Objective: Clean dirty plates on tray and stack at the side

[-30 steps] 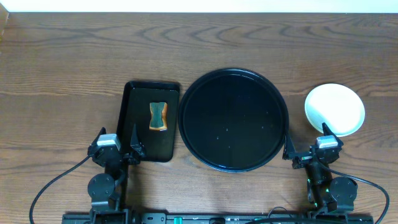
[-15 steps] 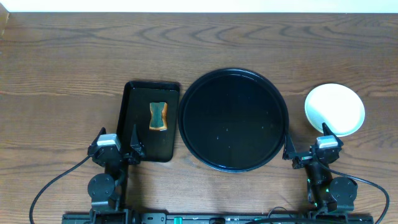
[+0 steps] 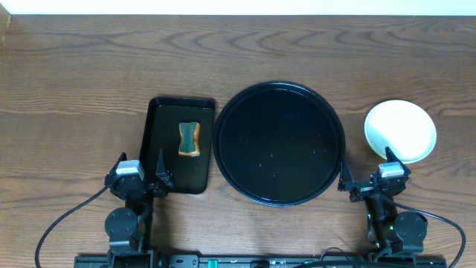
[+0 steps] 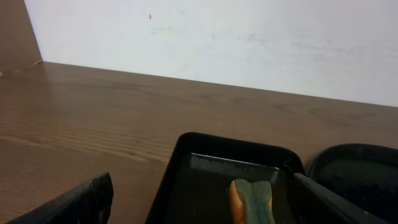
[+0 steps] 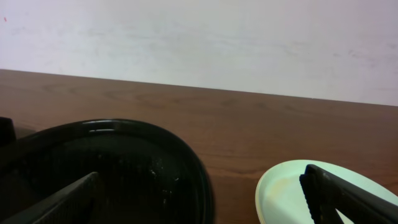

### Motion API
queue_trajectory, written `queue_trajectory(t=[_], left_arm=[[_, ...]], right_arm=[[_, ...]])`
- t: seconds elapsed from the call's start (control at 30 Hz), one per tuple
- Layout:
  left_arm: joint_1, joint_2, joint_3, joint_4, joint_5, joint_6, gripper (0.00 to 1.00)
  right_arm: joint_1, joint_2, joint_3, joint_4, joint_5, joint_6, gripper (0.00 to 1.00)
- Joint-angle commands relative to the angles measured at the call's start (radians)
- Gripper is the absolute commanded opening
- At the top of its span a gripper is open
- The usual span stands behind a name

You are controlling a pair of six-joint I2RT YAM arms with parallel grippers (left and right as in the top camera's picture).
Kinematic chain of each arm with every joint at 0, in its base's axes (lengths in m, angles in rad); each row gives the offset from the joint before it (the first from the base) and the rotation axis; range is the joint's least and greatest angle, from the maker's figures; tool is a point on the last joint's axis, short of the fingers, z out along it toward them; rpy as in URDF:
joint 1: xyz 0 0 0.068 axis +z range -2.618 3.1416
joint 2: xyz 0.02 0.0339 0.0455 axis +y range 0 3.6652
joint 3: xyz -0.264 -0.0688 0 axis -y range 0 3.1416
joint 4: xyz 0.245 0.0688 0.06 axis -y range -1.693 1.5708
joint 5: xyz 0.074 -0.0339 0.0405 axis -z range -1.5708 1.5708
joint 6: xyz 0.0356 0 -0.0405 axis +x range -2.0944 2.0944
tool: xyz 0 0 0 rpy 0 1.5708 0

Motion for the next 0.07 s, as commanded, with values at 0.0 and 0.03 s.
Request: queue_trajectory(t=[0.0,0.03], left_arm=[[0.005,-0.006,-0.008,-0.047,0.01,0.02,0.9],[0.005,-0.006,-0.008,-0.047,0.01,0.02,0.9]], right_arm=[[-0.006,-0.006,-0.001,-0.004,-0.005,-0.012,0.99],[-0.006,-0.006,-0.001,-0.004,-0.005,-0.011,0.99]])
